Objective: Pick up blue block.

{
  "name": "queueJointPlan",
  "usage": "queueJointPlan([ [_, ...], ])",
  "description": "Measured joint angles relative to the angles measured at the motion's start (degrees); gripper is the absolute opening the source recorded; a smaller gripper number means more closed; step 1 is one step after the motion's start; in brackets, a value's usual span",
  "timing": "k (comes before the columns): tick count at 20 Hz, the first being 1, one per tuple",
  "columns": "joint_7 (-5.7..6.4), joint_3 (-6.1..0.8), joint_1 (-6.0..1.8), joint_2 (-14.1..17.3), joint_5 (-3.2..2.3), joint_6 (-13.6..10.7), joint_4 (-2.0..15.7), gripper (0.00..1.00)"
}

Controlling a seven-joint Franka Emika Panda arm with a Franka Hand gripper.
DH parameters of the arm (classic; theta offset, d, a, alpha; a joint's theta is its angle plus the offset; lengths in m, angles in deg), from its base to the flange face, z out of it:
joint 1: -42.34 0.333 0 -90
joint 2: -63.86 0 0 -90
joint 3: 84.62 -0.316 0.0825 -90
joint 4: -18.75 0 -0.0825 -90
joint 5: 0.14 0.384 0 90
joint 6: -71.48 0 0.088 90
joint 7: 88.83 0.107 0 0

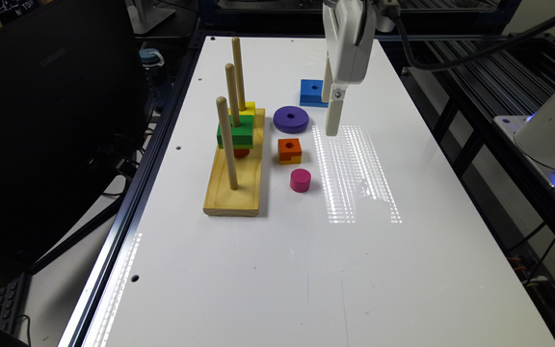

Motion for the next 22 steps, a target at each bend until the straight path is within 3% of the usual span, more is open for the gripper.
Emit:
queueJointPlan([
  [13,-0.12,0.11,-0.16,0.0,0.0,0.0,0.0,1.0],
  [19,-1.15,0.17,-1.4,0.0,-0.01,0.0,0.0,1.0],
  [22,-2.45,0.22,-2.75,0.0,-0.02,-0.01,-0.02,1.0],
])
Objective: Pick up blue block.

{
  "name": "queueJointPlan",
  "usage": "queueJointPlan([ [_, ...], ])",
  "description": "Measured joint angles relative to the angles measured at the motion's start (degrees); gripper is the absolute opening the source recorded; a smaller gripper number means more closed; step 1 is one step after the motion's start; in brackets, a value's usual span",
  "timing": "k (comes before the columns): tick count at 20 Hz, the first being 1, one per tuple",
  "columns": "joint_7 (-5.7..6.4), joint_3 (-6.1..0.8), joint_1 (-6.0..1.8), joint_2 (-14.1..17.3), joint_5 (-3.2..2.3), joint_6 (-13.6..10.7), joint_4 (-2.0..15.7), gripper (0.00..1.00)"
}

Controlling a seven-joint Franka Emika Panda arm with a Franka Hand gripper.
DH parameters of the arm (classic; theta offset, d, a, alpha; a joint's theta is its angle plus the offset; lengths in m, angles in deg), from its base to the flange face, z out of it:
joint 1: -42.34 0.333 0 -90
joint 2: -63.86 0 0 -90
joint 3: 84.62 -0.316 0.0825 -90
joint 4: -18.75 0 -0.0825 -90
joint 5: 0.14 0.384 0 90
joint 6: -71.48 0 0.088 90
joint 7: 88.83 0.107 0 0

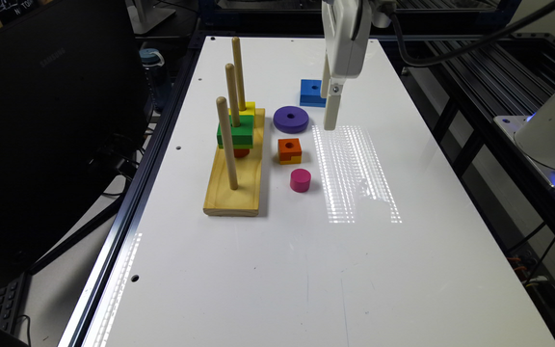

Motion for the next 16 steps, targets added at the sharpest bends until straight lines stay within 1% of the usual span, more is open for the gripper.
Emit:
queueJointPlan([
  [1,-0.73,0.13,-0.71,0.0,-0.12,0.0,-0.01,1.0],
  [3,-3.11,0.52,-2.75,0.0,-0.18,0.0,-0.01,1.0],
  [6,-5.74,0.63,-5.3,0.0,-0.18,0.0,-0.01,1.0],
  [7,-6.46,0.65,-6.0,0.0,-0.18,0.0,0.0,1.0],
  [8,-6.83,0.65,-6.38,0.0,-0.18,0.0,0.01,1.0],
  [9,-7.01,0.63,-6.59,0.0,-0.18,0.0,0.02,1.0],
  [13,-7.1,0.62,-6.72,0.0,-0.18,0.0,0.08,1.0],
  [16,-7.72,0.7,-7.35,0.0,-0.18,0.0,0.14,1.0],
])
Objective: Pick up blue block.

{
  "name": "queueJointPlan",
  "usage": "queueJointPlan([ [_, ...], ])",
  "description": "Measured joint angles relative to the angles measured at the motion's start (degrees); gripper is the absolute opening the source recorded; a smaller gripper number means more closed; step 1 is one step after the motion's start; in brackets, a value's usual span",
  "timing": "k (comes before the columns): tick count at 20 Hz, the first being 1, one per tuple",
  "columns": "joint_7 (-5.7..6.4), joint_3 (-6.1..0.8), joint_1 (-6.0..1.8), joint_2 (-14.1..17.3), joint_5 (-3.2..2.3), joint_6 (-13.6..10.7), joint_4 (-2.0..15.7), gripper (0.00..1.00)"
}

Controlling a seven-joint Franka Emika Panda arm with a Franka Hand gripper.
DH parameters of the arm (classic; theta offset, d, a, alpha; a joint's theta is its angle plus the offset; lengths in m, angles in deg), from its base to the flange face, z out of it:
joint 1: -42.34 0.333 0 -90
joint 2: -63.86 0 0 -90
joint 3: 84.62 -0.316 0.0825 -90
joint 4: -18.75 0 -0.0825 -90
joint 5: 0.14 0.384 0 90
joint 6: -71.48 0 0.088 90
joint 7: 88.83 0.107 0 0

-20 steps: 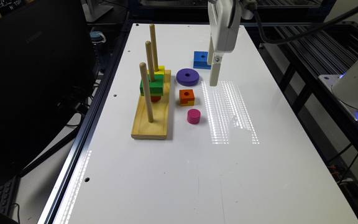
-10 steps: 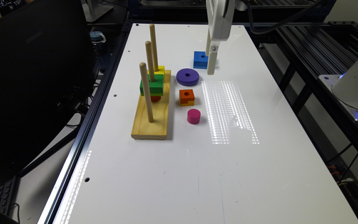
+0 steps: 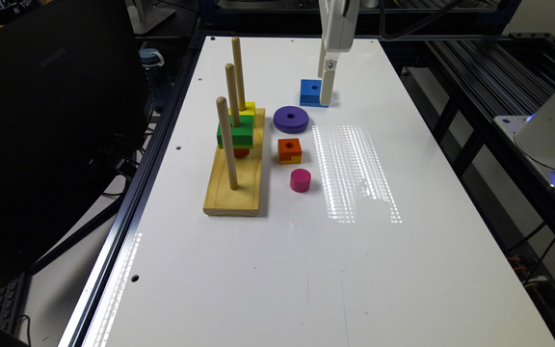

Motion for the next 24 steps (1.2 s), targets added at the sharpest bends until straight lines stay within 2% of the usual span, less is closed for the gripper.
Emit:
queueJointPlan([
  [2,-0.76,0.13,-0.73,0.0,-0.09,0.0,0.06,1.0],
  [4,-2.98,0.44,-2.56,0.0,-0.09,0.0,0.19,1.0],
  [5,-3.57,0.42,-3.16,0.0,-0.08,0.0,0.21,1.0],
  [9,-3.85,0.41,-3.44,0.0,-0.09,0.0,0.22,1.0],
  [12,-5.17,0.62,-4.56,0.0,-0.1,0.0,0.28,1.0],
  [16,-5.66,0.77,-4.98,0.0,-0.14,0.0,0.35,1.0],
  [19,-8.22,1.27,-7.09,0.01,-0.2,0.0,0.49,1.0],
  [21,-9.17,1.3,-8.02,0.02,-0.2,0.01,0.56,1.0],
  [24,-12.24,1.84,-10.56,0.33,-0.23,0.01,1.13,1.0],
])
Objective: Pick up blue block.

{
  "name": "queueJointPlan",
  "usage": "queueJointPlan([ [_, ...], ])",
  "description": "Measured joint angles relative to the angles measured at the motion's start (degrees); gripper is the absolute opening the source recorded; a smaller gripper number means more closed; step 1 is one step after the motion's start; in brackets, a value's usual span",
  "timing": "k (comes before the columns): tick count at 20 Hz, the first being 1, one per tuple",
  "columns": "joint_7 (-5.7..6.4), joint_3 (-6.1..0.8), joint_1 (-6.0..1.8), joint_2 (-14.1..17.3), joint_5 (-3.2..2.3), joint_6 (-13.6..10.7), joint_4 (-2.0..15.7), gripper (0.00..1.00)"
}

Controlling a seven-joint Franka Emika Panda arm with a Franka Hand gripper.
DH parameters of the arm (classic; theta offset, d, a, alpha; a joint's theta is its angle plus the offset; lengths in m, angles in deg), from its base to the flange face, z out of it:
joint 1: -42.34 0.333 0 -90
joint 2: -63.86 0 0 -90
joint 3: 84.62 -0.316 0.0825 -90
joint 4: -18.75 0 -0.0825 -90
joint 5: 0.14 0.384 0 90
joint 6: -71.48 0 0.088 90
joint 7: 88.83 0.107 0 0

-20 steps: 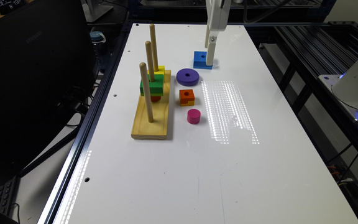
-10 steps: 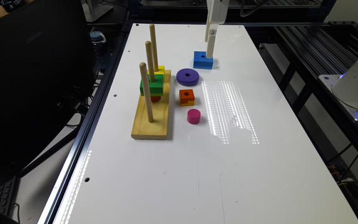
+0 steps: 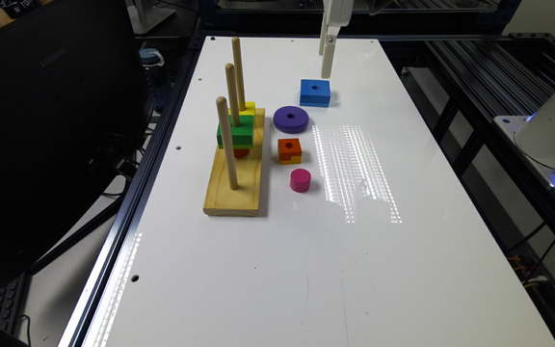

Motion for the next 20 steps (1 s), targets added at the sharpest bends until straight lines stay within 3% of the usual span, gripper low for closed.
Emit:
queueJointPlan([
  [2,-1.88,0.02,-1.77,0.6,0.02,0.0,0.67,1.0],
  [3,-2.06,0.0,-1.93,0.88,0.02,0.0,0.93,1.0],
  [15,-2.07,-0.23,-1.94,1.46,0.02,0.0,1.37,1.0],
  [20,-2.77,-0.14,-2.87,1.48,0.01,0.0,1.37,1.0],
])
